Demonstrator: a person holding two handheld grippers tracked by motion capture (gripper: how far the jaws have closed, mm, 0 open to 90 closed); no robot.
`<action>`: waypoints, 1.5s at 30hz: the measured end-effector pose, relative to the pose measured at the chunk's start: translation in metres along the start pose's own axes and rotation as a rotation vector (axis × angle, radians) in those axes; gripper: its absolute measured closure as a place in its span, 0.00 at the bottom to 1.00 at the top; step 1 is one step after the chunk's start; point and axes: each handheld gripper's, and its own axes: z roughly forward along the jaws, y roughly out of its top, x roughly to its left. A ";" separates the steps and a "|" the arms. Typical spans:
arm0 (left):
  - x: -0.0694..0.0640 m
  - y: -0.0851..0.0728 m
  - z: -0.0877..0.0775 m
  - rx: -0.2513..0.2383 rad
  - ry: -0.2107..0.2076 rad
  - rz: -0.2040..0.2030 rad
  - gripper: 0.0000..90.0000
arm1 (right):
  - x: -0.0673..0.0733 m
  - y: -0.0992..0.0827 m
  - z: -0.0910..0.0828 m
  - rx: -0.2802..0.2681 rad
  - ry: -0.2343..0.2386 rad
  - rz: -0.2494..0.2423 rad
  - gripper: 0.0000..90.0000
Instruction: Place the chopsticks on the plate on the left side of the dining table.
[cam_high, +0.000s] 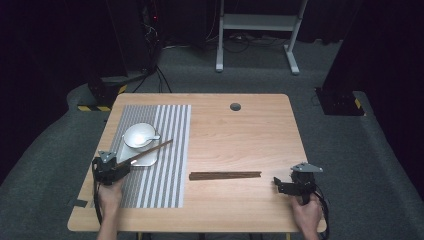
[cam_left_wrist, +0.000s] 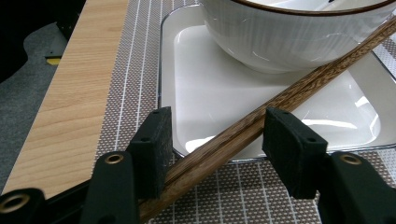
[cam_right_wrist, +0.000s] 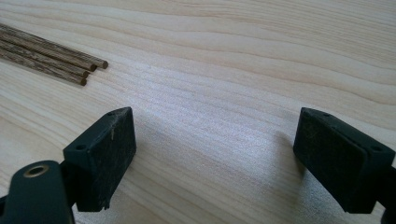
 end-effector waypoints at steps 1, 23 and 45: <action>0.000 0.000 0.000 0.000 0.000 0.000 0.47 | 0.000 0.000 0.000 0.000 0.000 0.000 0.14; 0.005 0.007 0.006 0.027 0.026 -0.009 0.36 | 0.000 0.000 0.000 0.000 0.000 0.000 0.14; 0.012 0.012 0.010 0.024 0.040 -0.048 0.34 | 0.000 0.000 0.000 0.000 0.000 0.000 0.14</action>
